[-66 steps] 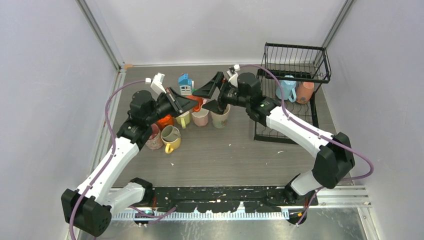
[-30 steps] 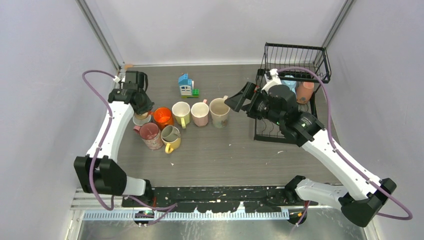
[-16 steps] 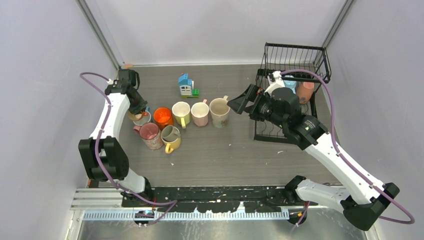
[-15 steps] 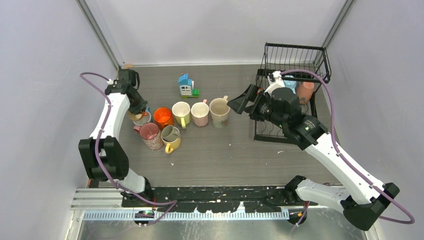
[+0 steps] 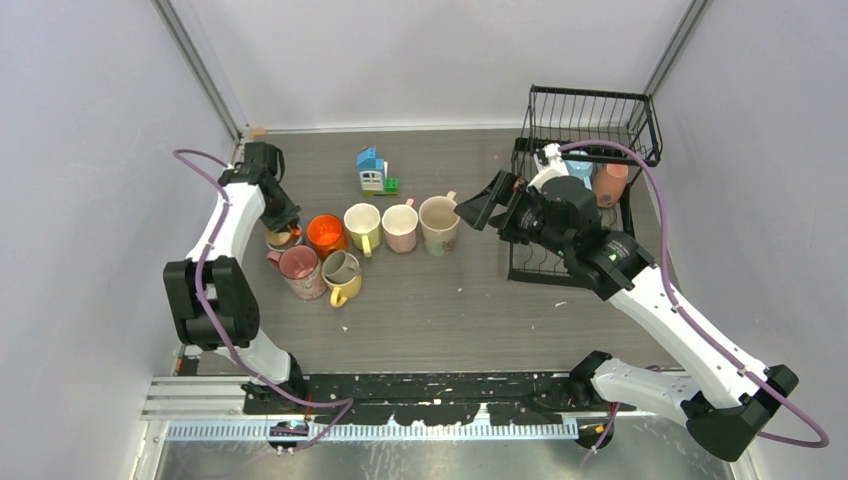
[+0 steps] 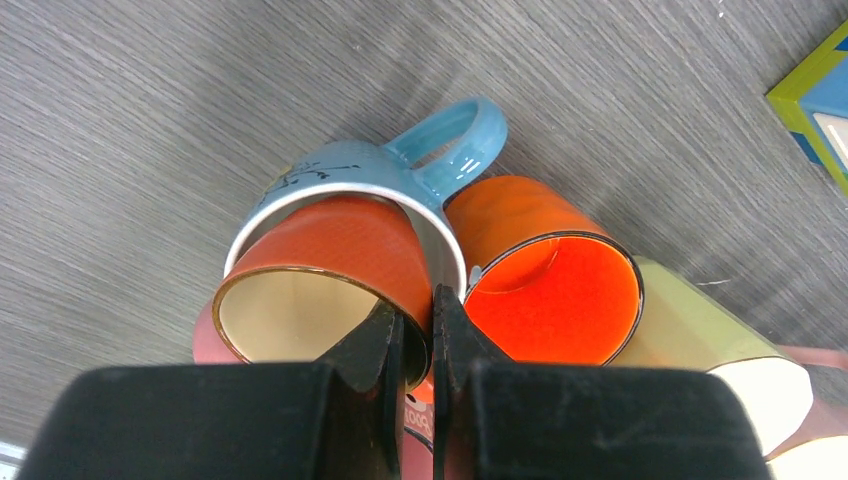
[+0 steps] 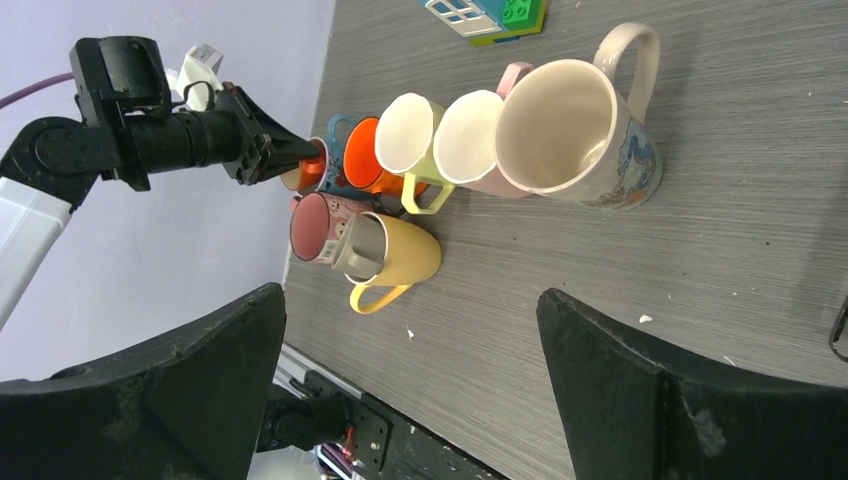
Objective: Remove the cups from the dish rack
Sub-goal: Place the cup at the center of the board.
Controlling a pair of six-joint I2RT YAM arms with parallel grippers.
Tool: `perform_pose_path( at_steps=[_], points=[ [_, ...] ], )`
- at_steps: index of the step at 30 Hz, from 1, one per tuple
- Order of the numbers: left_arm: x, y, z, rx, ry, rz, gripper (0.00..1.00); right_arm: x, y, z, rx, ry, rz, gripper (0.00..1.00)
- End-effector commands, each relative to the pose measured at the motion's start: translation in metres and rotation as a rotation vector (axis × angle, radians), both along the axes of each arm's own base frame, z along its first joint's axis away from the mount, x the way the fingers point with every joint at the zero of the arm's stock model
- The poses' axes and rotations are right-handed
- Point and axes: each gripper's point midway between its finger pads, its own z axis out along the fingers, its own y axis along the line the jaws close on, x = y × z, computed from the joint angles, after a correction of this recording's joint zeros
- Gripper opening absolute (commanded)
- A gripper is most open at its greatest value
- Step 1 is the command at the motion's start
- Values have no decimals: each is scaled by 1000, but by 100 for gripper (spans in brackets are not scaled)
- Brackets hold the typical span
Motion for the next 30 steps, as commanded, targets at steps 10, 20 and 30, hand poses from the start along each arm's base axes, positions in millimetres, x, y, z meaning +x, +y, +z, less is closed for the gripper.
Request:
perform_pose_path(
  at_steps=[10, 20, 30],
  points=[
    [7, 1, -6, -20, -21, 19, 0, 0, -6, 10, 11, -45, -17, 100],
    [6, 0, -4, -27, -24, 17, 8, -3, -8, 11, 15, -47, -20, 100],
    [7, -1, 9, -27, -53, 9, 17, -3, -8, 14, 22, -50, -17, 100]
  ],
)
